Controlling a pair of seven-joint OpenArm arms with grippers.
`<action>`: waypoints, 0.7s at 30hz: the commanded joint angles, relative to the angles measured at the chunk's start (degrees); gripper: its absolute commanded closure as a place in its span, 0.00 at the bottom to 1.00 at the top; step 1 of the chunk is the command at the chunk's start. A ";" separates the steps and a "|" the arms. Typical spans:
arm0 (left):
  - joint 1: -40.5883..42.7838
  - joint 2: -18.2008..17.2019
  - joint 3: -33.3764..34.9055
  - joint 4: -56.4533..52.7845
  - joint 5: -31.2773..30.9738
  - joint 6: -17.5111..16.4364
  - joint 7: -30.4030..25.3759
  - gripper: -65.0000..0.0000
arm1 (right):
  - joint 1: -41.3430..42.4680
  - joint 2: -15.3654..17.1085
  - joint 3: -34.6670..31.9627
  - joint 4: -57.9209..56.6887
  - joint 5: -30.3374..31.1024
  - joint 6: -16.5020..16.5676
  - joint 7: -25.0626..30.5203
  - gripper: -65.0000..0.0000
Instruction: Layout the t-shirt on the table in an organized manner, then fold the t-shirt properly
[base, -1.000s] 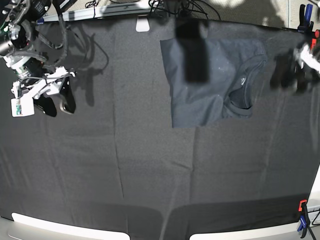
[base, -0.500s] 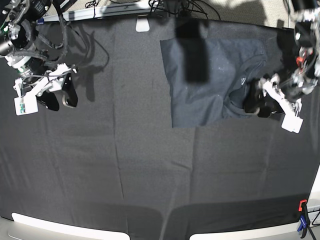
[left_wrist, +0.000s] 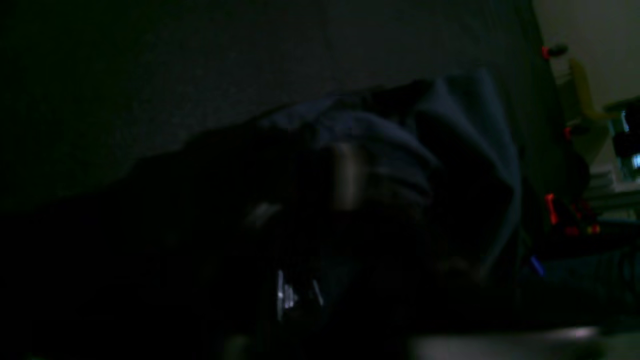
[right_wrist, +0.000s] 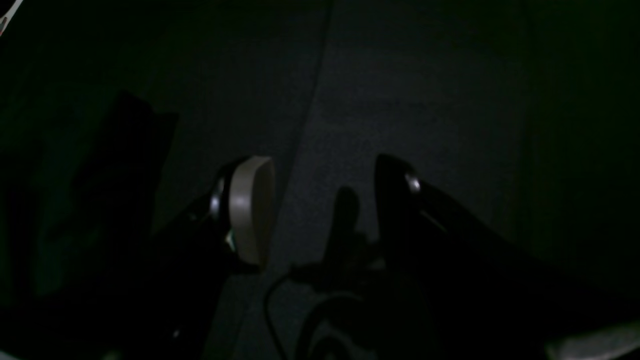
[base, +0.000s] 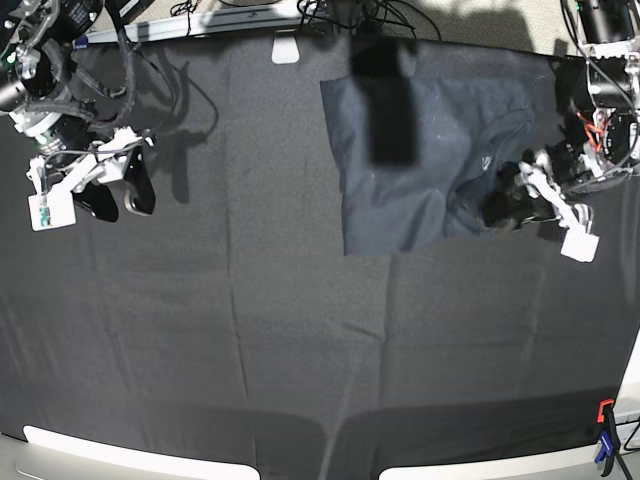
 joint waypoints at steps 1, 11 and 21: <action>-1.07 -0.87 -0.26 0.83 -1.11 -0.52 -1.92 1.00 | 0.33 0.59 0.24 1.01 1.44 0.87 2.16 0.52; -3.69 -6.23 -0.26 0.83 23.89 7.58 -18.58 1.00 | 0.33 0.57 0.24 1.01 1.46 0.90 2.16 0.52; -3.67 -6.25 -0.26 0.83 30.32 8.41 -17.84 0.61 | 0.33 0.57 0.24 0.98 1.46 0.90 2.19 0.52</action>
